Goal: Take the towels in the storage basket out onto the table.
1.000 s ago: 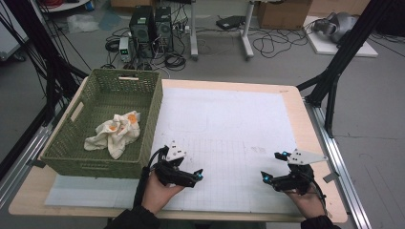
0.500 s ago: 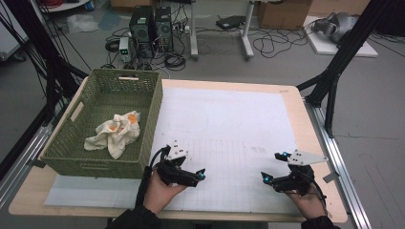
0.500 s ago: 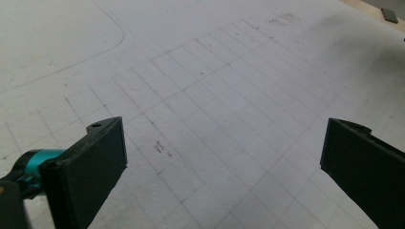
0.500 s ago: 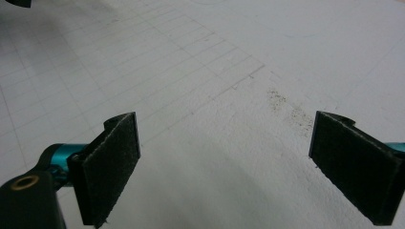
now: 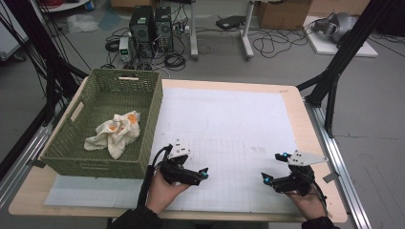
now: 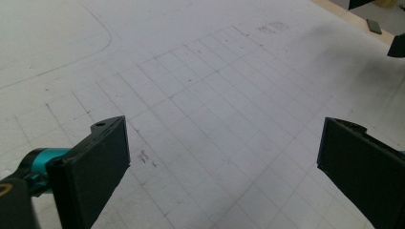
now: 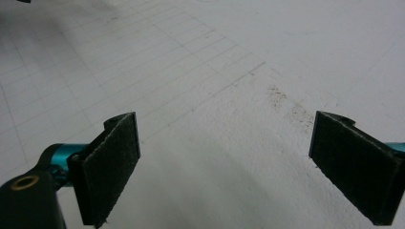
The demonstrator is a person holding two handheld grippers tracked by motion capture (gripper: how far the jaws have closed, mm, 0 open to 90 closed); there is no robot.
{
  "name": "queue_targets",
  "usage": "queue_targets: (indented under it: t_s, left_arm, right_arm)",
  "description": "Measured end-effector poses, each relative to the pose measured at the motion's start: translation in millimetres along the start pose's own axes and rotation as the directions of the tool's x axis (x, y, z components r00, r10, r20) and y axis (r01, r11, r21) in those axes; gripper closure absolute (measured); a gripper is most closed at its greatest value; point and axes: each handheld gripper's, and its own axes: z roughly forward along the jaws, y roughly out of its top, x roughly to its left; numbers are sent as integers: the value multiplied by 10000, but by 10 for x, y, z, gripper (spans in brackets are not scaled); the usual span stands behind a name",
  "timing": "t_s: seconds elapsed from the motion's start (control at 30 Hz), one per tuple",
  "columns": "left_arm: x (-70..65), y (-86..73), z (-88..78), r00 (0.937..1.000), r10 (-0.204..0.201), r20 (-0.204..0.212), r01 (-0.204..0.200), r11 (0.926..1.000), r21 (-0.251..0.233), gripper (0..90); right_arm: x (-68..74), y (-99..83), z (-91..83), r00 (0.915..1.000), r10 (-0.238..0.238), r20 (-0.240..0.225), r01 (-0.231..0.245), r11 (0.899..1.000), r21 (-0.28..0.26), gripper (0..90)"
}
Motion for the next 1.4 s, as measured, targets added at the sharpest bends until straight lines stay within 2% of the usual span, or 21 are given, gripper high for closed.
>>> queue_targets:
  t_s: [0.13, 0.2, 0.37, 0.43, 0.63, 0.73, 0.77, 0.8, 0.83, 1.1, 1.17, 1.2, 1.23, 1.27, 1.3, 1.33, 1.37, 1.4]
  left_arm:
    - [-8, 36, 1, 9995, -222, 218, 223, 9997, -45, 43]
    - [-7, 63, 4, 9978, -478, 469, 481, 9988, -56, 43]
    - [18, 183, -6, 9844, -1147, 1332, 1175, 9930, -127, 91]
    - [27, 243, -7, 9760, -1396, 1671, 1432, 9896, -97, 100]
    - [27, 440, -42, 9570, -1739, 2324, 1836, 9828, -206, 103]
    - [12, 516, -70, 9535, -1834, 2391, 1941, 9807, -219, 103]
    - [10, 541, -86, 9490, -1907, 2512, 2018, 9792, -191, 103]
    - [12, 565, -95, 9386, -2090, 2746, 2206, 9753, -120, 103]
    - [14, 590, -106, 9313, -2210, 2895, 2329, 9725, -65, 103]
    - [91, 770, -238, 8995, -2661, 3465, 2774, 9606, 177, 142]
    - [113, 802, -275, 8854, -2839, 3680, 2949, 9551, 273, 142]
    - [125, 818, -291, 8755, -2933, 3841, 3076, 9512, 251, 142]
    - [132, 838, -311, 8746, -2966, 3835, 3110, 9501, 254, 143]
    - [144, 860, -331, 8763, -2947, 3811, 3077, 9511, 280, 147]
    - [153, 879, -356, 8752, -2958, 3827, 3109, 9502, 234, 147]
    - [160, 897, -382, 8712, -3022, 3869, 3208, 9470, 173, 148]
    - [168, 912, -407, 8712, -2968, 3911, 3168, 9484, 140, 148]
    - [169, 930, -427, 8771, -2963, 3781, 3139, 9493, 157, 148]
  right_arm:
    - [-3, -2, 4, 10000, 28, -30, -28, 10000, 14, 92]
    - [-4, -2, 6, 10000, 74, -31, -74, 10000, 21, 92]
    - [0, 10, 16, 9999, 98, -116, -99, 9999, -66, 91]
    - [6, 16, 13, 9999, 105, -130, -106, 9999, -78, 91]
    - [0, 13, -5, 9998, 119, -134, -121, 9998, -124, 91]
    - [-7, 14, -19, 9999, 103, -103, -105, 9997, -208, 91]
    - [-6, 16, -24, 9999, 119, -113, -121, 9997, -227, 92]
    - [-7, 18, -29, 9999, 86, -91, -88, 9996, -253, 91]
    - [-4, 19, -34, 9999, 108, -91, -110, 9995, -289, 91]
    - [-16, 29, -54, 9999, 80, -67, -83, 9989, -459, 92]
    - [-18, 30, -52, 10000, 64, -76, -68, 9989, -458, 91]
    - [-15, 33, -52, 9999, 79, -75, -82, 9989, -461, 92]
    - [-14, 34, -51, 9999, 77, -73, -81, 9988, -475, 91]
    - [-16, 37, -49, 10000, 31, -79, -35, 9987, -504, 91]
    - [-13, 39, -51, 10000, 34, -87, -38, 9987, -507, 92]
    - [-11, 41, -51, 9999, 41, -102, -46, 9986, -528, 91]
    - [-10, 43, -52, 10000, 40, -89, -45, 9986, -535, 92]
    - [-11, 44, -54, 10000, 20, -73, -24, 9985, -541, 92]
